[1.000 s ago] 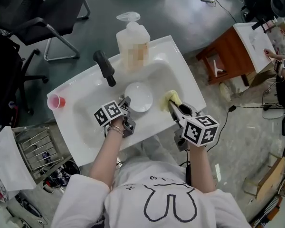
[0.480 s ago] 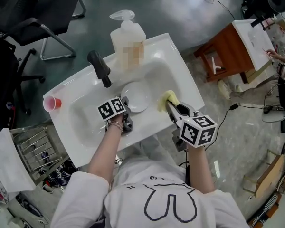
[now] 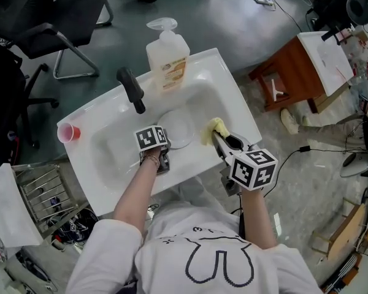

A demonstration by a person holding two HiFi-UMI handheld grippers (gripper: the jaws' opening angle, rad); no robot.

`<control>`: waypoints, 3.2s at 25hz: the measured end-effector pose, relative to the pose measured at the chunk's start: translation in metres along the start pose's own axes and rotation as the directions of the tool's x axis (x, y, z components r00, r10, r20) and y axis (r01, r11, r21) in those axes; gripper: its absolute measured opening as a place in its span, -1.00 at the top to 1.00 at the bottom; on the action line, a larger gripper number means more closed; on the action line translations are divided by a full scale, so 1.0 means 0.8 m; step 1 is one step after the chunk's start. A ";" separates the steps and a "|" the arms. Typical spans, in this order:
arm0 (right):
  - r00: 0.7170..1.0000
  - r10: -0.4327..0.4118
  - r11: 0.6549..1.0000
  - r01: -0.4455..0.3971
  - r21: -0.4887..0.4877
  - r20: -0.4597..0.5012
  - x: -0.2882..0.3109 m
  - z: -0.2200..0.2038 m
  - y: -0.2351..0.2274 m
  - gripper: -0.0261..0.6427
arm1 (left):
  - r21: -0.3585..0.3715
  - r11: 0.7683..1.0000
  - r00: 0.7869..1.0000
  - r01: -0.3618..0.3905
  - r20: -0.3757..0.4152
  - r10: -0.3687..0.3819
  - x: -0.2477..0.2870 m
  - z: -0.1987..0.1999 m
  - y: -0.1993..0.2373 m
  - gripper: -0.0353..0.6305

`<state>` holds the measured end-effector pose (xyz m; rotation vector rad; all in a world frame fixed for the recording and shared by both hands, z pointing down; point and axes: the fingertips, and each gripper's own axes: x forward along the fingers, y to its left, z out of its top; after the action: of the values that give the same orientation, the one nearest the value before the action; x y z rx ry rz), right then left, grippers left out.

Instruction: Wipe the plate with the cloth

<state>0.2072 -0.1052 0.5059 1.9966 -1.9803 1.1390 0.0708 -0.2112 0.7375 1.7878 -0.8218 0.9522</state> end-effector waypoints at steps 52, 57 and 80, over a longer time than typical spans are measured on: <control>0.810 0.223 0.756 0.208 -0.621 0.543 -0.093 0.264 0.189 0.78 | 0.393 0.832 0.302 -0.392 0.909 -0.287 -0.564 0.199 -0.106 0.49; 0.787 0.213 0.767 0.232 -0.598 0.579 -0.104 0.278 0.183 0.78 | 0.389 0.799 0.225 -0.460 0.921 -0.318 -0.592 0.201 -0.122 0.87; 0.766 0.219 0.763 0.251 -0.596 0.604 -0.113 0.290 0.187 0.78 | 0.389 0.762 0.206 -0.517 0.921 -0.331 -0.613 0.208 -0.128 0.87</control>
<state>0.1831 -0.1825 0.2271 2.0973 -2.1613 -0.3697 -0.0352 -0.2660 0.2230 3.0970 -1.5395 -0.1438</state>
